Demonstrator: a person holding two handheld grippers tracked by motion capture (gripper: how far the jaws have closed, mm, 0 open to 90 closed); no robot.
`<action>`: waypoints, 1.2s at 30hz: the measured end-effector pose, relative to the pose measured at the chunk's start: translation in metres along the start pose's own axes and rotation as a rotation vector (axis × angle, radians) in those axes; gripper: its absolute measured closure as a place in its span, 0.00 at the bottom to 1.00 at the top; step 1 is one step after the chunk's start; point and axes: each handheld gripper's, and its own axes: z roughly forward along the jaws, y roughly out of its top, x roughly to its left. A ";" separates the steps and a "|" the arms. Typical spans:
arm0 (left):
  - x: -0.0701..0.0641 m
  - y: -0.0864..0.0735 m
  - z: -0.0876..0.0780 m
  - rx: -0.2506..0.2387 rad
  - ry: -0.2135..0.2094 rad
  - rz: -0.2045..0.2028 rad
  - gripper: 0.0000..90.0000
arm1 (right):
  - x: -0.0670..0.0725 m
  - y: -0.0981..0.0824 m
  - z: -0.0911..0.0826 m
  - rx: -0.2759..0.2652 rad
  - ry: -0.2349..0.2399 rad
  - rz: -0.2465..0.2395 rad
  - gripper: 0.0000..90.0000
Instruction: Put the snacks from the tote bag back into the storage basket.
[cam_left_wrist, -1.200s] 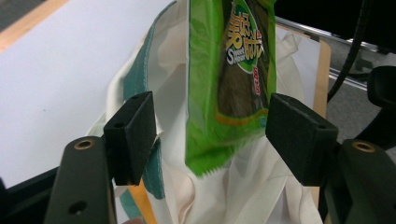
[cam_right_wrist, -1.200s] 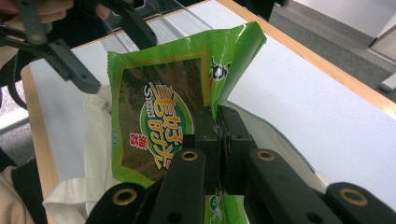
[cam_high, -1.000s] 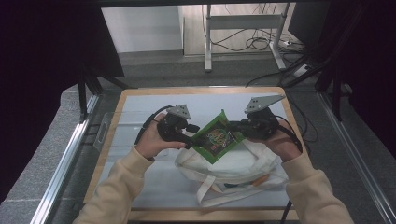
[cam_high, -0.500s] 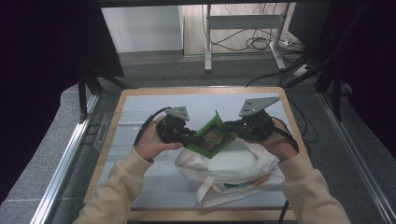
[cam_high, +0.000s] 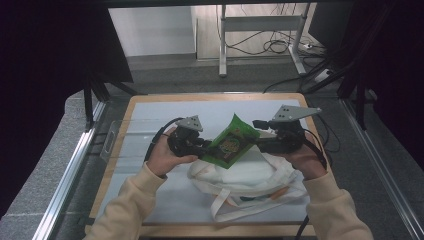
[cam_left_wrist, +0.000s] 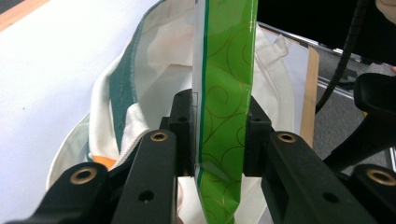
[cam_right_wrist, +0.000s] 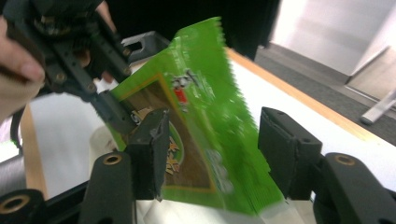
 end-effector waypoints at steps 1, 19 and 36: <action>0.000 -0.001 -0.001 -0.003 -0.002 -0.006 0.80 | -0.001 -0.001 -0.003 -0.008 -0.009 0.014 0.45; -0.002 -0.013 -0.005 -0.077 0.007 -0.038 0.80 | -0.001 -0.060 -0.001 -0.026 -0.047 0.236 0.36; -0.008 -0.027 -0.001 -0.158 -0.024 -0.067 0.80 | 0.013 -0.078 0.029 0.014 0.058 0.241 0.35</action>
